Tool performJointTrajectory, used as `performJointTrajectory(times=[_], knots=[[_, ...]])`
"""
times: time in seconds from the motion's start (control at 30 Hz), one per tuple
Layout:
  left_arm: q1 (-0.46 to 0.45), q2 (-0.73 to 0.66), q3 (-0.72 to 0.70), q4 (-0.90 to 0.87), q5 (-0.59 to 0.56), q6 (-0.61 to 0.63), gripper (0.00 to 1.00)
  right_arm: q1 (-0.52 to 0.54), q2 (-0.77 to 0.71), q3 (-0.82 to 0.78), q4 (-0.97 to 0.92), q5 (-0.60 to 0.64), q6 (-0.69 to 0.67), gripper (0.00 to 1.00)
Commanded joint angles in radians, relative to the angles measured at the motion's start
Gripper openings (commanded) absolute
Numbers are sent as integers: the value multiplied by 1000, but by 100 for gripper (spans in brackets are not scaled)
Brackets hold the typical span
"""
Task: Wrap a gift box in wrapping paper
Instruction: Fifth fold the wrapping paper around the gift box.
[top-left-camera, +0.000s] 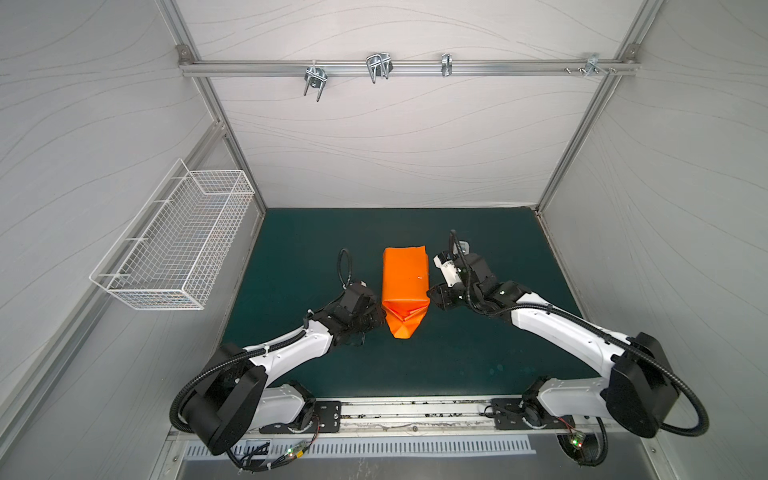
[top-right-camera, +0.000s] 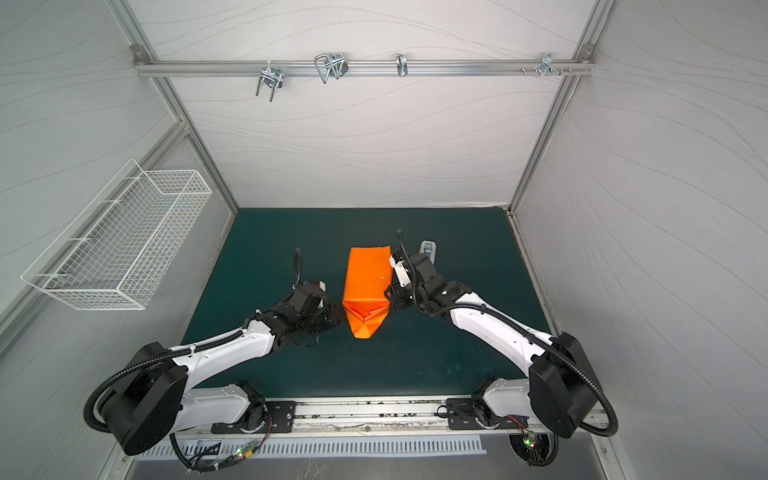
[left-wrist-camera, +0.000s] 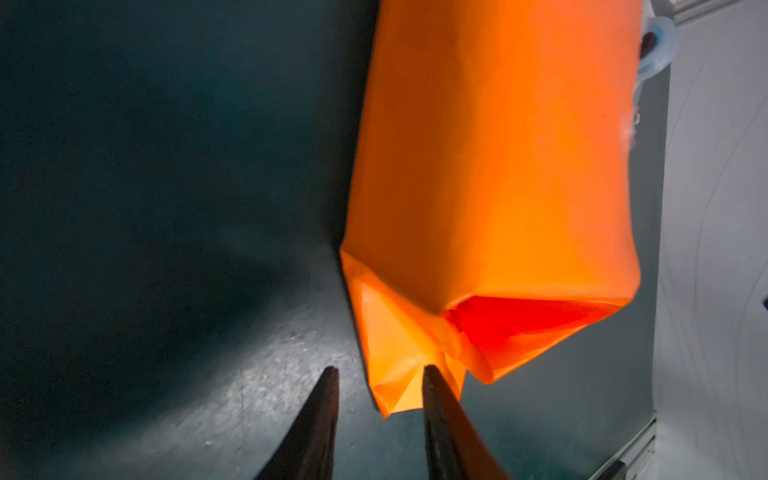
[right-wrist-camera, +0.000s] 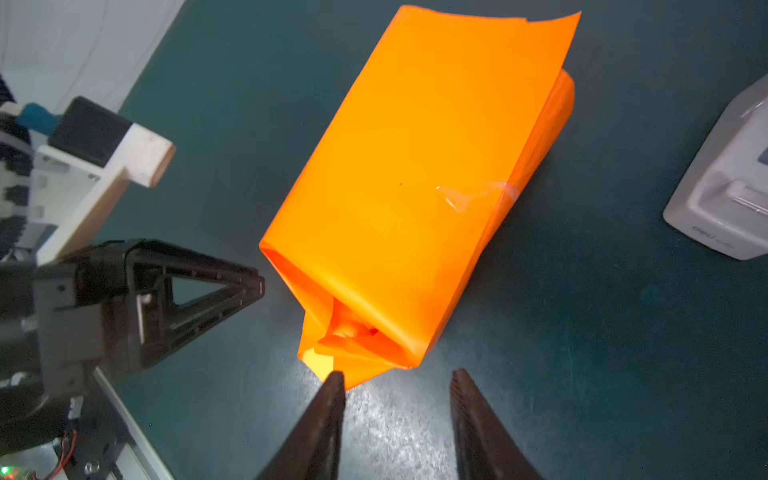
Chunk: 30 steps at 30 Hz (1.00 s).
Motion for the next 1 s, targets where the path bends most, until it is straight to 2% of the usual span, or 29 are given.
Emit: performJointTrajectory(times=[0.0,0.1,0.3,0.8,0.97], knots=[[10,26,-55,114,141,-158,34,7,54,85,-71,19,-75,41],[18,78,-93,209,178,-243,35,-4,149,165,-59,-40,-96,27],[15,158,-163,361,185,-353,36,-4,284,244,-32,-111,-128,21],[-9,269,-168,516,157,-424,34,-6,358,204,48,-133,-128,21],[-18,285,-164,546,150,-433,32,-5,326,200,43,-129,-125,21]])
